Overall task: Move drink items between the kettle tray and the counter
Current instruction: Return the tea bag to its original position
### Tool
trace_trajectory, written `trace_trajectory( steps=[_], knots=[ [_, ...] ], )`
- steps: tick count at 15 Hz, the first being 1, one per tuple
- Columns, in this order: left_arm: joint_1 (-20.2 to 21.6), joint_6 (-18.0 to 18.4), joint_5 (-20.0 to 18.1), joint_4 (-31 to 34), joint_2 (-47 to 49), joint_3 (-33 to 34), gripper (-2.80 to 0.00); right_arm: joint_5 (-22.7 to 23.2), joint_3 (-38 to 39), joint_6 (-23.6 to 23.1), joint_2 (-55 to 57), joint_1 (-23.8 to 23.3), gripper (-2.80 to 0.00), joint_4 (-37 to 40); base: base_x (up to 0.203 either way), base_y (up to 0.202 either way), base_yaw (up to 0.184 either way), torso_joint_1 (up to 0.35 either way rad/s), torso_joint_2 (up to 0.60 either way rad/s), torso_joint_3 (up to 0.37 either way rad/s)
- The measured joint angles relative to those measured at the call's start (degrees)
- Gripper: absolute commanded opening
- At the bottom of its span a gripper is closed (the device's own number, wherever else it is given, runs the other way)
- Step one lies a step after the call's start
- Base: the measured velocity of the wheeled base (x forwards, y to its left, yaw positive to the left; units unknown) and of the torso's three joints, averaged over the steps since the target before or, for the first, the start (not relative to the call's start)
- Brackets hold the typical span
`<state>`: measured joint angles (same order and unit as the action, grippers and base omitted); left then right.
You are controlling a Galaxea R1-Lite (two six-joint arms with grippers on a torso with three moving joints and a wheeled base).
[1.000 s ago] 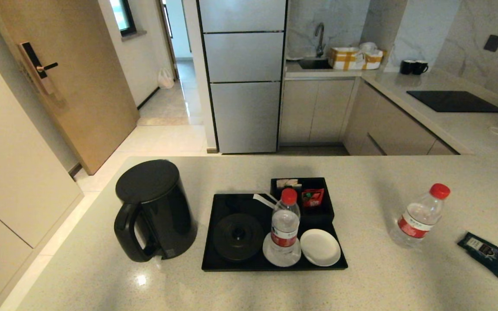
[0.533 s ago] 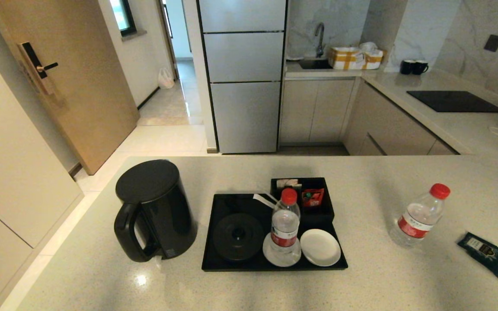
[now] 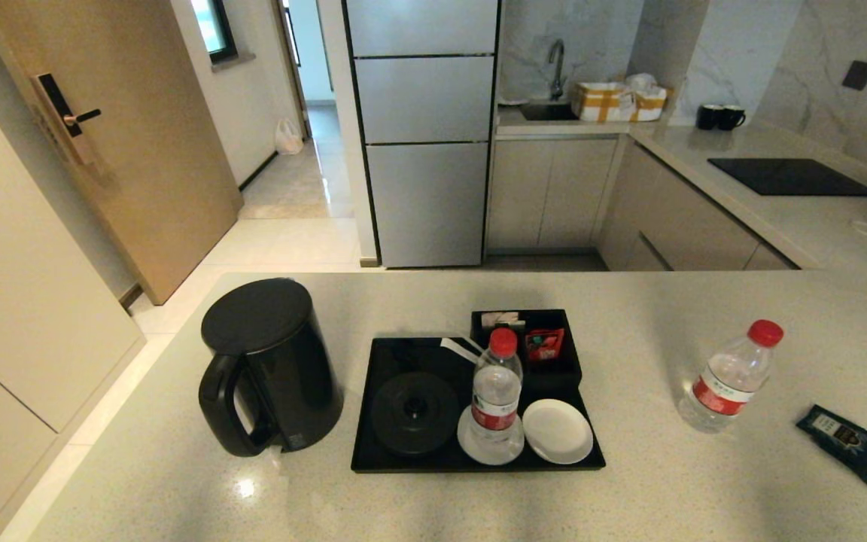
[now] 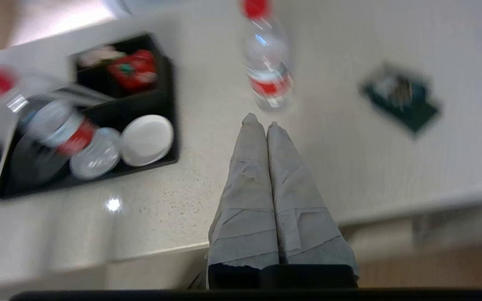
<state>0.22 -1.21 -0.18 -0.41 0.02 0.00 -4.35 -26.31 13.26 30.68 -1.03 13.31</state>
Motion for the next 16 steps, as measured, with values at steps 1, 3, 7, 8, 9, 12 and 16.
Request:
trace_trajectory(
  steps=[1,3,7,8,9,12,16],
  knots=[
    [0.0,0.0,0.0,0.0,0.0,0.0,-2.8,-1.4,-1.3,3.4,5.6,-0.6,-2.8,0.0,0.0,0.0,0.0,0.0,0.0,0.0],
    [0.0,0.0,0.0,0.0,0.0,0.0,-2.8,-3.7,-3.1,10.4,17.8,-3.1,-2.8,-1.2,0.0,0.0,0.0,0.0,0.0,0.0],
    [0.0,0.0,0.0,0.0,0.0,0.0,-2.8,-4.7,-4.7,17.8,37.9,-11.7,-2.8,-9.4,0.0,0.0,0.0,0.0,0.0,0.0],
    [0.0,0.0,0.0,0.0,0.0,0.0,-2.8,-4.7,-5.0,19.2,41.8,-13.5,-2.8,-11.1,0.0,0.0,0.0,0.0,0.0,0.0],
    [0.0,0.0,0.0,0.0,0.0,0.0,-2.8,-4.7,-5.3,20.5,45.0,-15.3,-2.8,-12.4,0.0,0.0,0.0,0.0,0.0,0.0],
    [0.0,0.0,0.0,0.0,0.0,0.0,-2.8,-4.7,-5.8,22.2,52.4,-20.5,-2.8,-15.3,0.0,0.0,0.0,0.0,0.0,0.0],
    [0.0,0.0,0.0,0.0,0.0,0.0,-2.8,-4.4,-5.9,21.9,59.0,-25.6,-2.8,-20.2,0.0,0.0,0.0,0.0,0.0,0.0]
  ],
)
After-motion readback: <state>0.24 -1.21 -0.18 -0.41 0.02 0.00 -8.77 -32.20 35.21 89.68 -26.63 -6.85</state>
